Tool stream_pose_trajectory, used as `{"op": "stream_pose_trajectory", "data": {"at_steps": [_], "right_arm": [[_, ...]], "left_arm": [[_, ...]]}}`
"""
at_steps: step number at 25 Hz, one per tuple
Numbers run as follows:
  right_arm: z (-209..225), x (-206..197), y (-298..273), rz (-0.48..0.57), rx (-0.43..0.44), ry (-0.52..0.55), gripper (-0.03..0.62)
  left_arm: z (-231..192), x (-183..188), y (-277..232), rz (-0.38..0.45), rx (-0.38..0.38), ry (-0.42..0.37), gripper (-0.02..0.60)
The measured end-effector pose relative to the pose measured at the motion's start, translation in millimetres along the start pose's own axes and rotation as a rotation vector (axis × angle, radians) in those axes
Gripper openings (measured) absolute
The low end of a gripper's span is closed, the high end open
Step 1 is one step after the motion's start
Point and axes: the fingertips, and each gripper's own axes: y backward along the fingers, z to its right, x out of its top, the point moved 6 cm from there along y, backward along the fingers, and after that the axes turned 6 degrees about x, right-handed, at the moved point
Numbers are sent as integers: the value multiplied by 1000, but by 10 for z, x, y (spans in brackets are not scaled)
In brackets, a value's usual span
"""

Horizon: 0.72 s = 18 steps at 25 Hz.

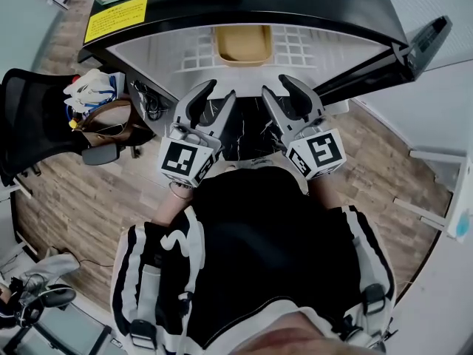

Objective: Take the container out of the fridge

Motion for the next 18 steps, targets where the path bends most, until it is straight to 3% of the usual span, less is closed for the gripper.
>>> {"op": "stream_pose_trajectory", "data": {"at_steps": [18], "right_arm": [[264, -70, -246, -38, 7, -17, 184]], "left_arm": [[-166, -97, -257, -52, 21, -4, 196]]}}
